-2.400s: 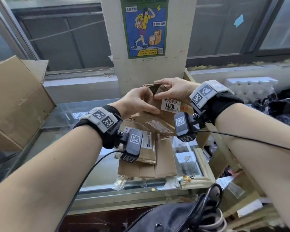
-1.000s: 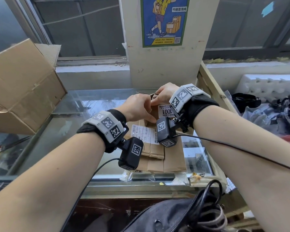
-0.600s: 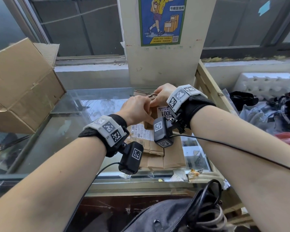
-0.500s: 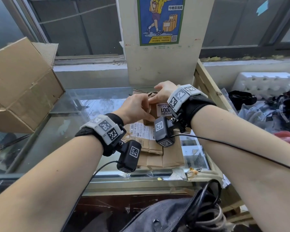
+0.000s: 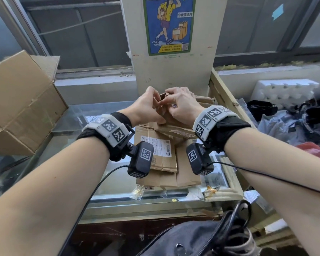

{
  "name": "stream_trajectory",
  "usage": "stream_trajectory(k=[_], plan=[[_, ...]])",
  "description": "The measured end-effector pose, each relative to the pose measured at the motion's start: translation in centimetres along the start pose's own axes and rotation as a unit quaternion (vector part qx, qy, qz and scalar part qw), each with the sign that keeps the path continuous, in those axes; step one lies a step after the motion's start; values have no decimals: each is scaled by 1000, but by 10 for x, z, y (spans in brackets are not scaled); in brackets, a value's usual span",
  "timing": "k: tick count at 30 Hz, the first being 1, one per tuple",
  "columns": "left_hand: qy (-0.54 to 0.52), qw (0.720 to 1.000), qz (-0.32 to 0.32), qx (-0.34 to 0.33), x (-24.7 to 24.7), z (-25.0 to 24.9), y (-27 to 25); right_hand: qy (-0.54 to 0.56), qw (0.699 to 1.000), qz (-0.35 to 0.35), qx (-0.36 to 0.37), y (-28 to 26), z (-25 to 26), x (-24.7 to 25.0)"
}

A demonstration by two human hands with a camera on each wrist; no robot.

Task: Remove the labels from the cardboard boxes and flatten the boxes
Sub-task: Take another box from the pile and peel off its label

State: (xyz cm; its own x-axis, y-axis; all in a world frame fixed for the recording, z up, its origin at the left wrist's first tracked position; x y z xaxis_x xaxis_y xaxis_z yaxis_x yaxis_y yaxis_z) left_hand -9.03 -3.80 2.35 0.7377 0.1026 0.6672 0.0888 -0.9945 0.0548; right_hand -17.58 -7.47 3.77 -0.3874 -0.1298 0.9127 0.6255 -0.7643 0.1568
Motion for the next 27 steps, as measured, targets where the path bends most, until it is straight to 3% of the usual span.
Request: stream_trajectory(k=[5, 10, 19, 27], plan=[[-92, 995, -9, 30, 0, 7, 3, 62, 998, -11, 9, -3, -7, 3], [-126, 991, 0, 38, -6, 9, 9, 76, 996, 26, -34, 0, -19, -1], [-25, 999, 24, -12, -15, 1, 22, -3, 993, 105, -49, 16, -29, -17], [-42, 998, 55, 10, -22, 7, 30, 182, 975, 111, -66, 24, -44, -6]])
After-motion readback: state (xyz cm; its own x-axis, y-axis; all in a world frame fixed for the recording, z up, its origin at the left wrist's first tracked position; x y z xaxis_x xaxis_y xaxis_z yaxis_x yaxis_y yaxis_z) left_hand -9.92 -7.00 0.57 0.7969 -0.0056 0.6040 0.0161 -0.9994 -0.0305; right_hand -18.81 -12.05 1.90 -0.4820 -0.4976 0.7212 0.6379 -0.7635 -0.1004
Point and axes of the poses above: each hand's wrist, its own y-axis towards the middle knuckle, its own x-axis out of the back of the hand, z = x × y, the point moved 10 cm from there along y, towards the middle knuckle, and after that the axes turned 5 degrees about -x, right-handed, at the moved point
